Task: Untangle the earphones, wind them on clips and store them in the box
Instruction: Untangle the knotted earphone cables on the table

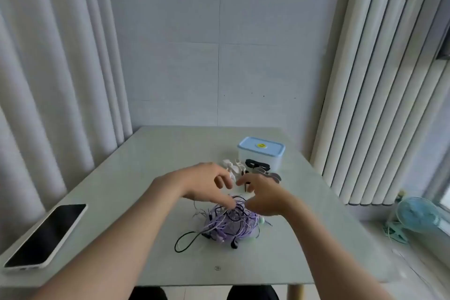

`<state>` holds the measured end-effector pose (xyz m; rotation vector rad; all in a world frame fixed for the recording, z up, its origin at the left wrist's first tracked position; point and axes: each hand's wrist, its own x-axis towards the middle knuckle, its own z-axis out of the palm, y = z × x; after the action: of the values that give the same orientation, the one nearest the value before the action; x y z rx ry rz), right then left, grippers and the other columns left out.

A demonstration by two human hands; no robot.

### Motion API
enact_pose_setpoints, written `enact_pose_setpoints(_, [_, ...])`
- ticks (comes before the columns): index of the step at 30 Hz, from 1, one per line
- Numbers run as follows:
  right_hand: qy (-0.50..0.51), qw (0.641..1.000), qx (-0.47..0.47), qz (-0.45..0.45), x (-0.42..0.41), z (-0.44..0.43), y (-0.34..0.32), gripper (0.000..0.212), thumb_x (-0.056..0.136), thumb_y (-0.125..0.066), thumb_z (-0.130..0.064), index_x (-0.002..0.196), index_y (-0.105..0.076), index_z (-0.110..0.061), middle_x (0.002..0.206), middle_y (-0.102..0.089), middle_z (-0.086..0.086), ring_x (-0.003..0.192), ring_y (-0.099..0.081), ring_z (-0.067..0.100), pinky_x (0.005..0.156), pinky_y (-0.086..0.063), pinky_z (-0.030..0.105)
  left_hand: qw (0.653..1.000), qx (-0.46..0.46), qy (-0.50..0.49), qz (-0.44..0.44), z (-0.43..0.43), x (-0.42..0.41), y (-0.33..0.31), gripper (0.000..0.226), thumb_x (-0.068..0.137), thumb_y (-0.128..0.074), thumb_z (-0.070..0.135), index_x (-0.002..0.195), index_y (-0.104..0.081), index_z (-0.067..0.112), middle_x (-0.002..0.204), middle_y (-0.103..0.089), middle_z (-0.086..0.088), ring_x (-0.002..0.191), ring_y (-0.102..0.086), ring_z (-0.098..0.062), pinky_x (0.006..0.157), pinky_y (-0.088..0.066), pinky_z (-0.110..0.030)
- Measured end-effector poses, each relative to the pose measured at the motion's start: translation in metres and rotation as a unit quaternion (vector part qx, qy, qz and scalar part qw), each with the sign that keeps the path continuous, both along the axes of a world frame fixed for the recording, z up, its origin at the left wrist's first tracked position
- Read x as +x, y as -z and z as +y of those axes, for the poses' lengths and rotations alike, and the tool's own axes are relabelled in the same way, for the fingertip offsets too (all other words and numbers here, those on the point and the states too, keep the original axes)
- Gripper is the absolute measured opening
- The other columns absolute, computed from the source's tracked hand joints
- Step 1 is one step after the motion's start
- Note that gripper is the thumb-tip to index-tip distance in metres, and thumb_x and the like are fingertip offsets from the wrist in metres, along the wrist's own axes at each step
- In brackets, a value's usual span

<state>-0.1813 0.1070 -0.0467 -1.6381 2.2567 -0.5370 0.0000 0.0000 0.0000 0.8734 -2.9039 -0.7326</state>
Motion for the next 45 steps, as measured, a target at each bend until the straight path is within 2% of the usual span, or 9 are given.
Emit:
enact_pose_setpoints(3, [-0.031,0.996,0.070,-0.050,0.004,-0.001,0.015,0.081,0.078,-0.070,-0.028,0.150,-0.038,-0.045,0.138,-0.050,0.000,0.128,-0.048,0.025,0.107,-0.049,0.045,0.995,0.003,0.000,-0.095,-0.006,-0.006,0.016,0.085,0.056,-0.088,0.070,0.131,-0.056,0.046,0.126,-0.058,0.014,0.113,-0.061,-0.009,0.100,-0.054,-0.037])
enact_pose_setpoints(7, [-0.028,0.996,0.024,-0.076,0.005,-0.022,0.033,0.073,0.077,-0.067,-0.023,0.145,-0.047,-0.039,0.125,-0.061,-0.002,0.119,-0.055,0.016,0.096,-0.052,0.034,0.996,0.041,-0.017,-0.082,-0.022,-0.022,0.043,0.095,0.059,-0.092,0.060,0.136,-0.040,0.039,0.115,-0.060,0.011,0.102,-0.064,-0.007,0.092,-0.055,-0.034])
enact_pose_setpoints(12, [-0.018,0.997,-0.038,-0.057,0.003,-0.054,0.046,0.034,0.074,-0.058,-0.013,0.103,-0.075,-0.018,0.091,-0.075,0.002,0.088,-0.066,0.019,0.076,-0.058,0.034,0.995,0.095,0.011,-0.034,-0.045,-0.037,0.056,0.055,0.071,-0.092,0.035,0.113,-0.064,0.013,0.084,-0.063,0.007,0.068,-0.055,-0.007,0.064,-0.041,-0.027])
enact_pose_setpoints(15, [0.011,0.992,-0.089,-0.090,-0.002,-0.076,0.052,0.022,0.077,-0.056,-0.007,0.088,-0.074,-0.015,0.075,-0.070,0.005,0.077,-0.061,0.024,0.064,-0.046,0.027,0.993,0.118,-0.014,0.016,-0.069,-0.042,0.063,0.047,0.072,-0.084,0.031,0.114,-0.064,0.023,0.092,-0.072,-0.002,0.069,-0.057,-0.010,0.067,-0.045,-0.029])
enact_pose_setpoints(20, [0.019,0.986,-0.132,-0.099,-0.006,-0.111,0.064,0.040,0.086,-0.052,-0.006,0.118,-0.070,-0.022,0.093,-0.071,-0.002,0.089,-0.062,0.021,0.069,-0.044,0.025,0.973,0.156,-0.071,0.156,-0.110,-0.050,0.091,0.038,0.067,-0.072,0.030,0.104,-0.069,0.036,0.101,-0.075,0.005,0.089,-0.070,-0.020,0.093,-0.057,-0.045])
enact_pose_setpoints(25, [0.033,0.979,-0.189,-0.069,-0.016,-0.136,0.066,0.051,0.085,-0.047,0.001,0.123,-0.071,-0.023,0.104,-0.077,-0.004,0.094,-0.066,0.015,0.068,-0.042,0.007,0.951,0.118,-0.092,0.270,-0.124,-0.059,0.111,0.038,0.078,-0.071,0.015,0.110,-0.073,0.035,0.104,-0.076,0.014,0.088,-0.068,-0.021,0.090,-0.057,-0.045])
enact_pose_setpoints(30, [0.064,0.951,-0.299,-0.051,-0.023,-0.144,0.070,0.044,0.089,-0.051,0.002,0.117,-0.073,-0.024,0.101,-0.079,-0.010,0.095,-0.072,0.011,0.087,-0.057,0.034,0.927,0.128,-0.105,0.337,-0.123,-0.060,0.117,0.029,0.078,-0.072,0.030,0.106,-0.072,0.035,0.101,-0.074,0.015,0.087,-0.068,-0.014,0.081,-0.056,-0.033])
enact_pose_setpoints(35, [0.101,0.912,-0.386,-0.098,-0.016,-0.138,0.072,0.025,0.098,-0.064,-0.009,0.115,-0.073,-0.025,0.095,-0.077,-0.018,0.088,-0.071,0.001,0.085,-0.056,0.025,0.910,0.164,-0.105,0.366,-0.123,-0.058,0.116,0.023,0.089,-0.060,0.041,0.100,-0.075,0.028,0.097,-0.077,0.007,0.099,-0.071,-0.015,0.093,-0.054,-0.045])
enact_pose_setpoints(45, [0.113,0.893,-0.422,-0.110,-0.007,-0.119,0.063,0.015,0.092,-0.072,-0.017,0.104,-0.078,-0.024,0.088,-0.076,-0.019,0.084,-0.070,0.002,0.077,-0.053,0.019,0.890,0.140,-0.124,0.417,-0.119,-0.051,0.114,0.010,0.094,-0.073,0.019,0.086,-0.077,0.024,0.062,-0.054,0.005,0.061,-0.045,-0.014,0.064,-0.038,-0.027])
